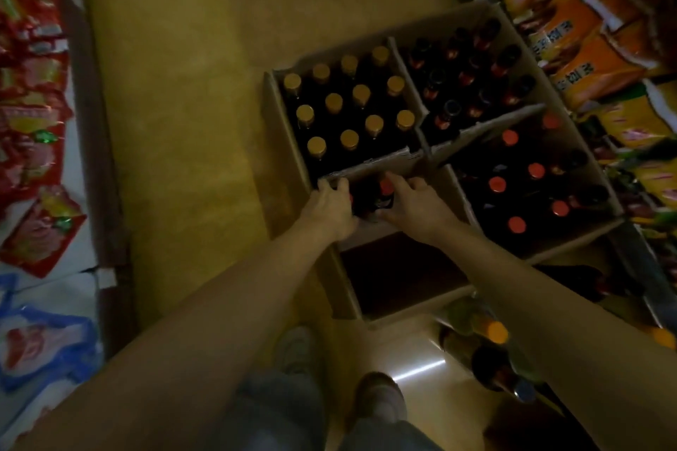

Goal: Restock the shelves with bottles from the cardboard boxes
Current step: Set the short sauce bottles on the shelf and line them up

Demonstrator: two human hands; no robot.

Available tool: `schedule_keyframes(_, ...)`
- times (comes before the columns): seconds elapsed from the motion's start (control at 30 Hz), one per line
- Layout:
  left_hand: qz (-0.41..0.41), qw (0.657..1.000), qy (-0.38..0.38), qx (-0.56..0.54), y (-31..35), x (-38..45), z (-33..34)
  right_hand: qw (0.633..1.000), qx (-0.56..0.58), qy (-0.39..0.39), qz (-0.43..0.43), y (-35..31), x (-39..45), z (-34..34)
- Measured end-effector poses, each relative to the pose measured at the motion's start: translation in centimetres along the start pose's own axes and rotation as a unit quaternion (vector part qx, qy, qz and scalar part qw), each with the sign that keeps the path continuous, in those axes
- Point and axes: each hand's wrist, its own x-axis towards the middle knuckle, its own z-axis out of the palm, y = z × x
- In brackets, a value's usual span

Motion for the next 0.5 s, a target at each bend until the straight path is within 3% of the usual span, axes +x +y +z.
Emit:
schedule_keyframes(0.2, 0.039, 0.997, -0.015, 0.072, -0.2, 5.2, 2.5, 0.998, -0.056, -0.015, -0.013, 0.8, 5.9, 2.0)
schedule_keyframes(0.37, 0.037, 0.982, 0.055, 0.179, -0.2, 6.9, 3.9, 0.993, -0.088, 0.068, -0.035, 1.9, 7.7, 3.3)
schedule_keyframes(0.5, 0.057, 0.983, 0.068, 0.159, -0.2, 6.5, 3.9, 0.989, -0.102, 0.093, -0.053, 2.8, 7.1, 3.9)
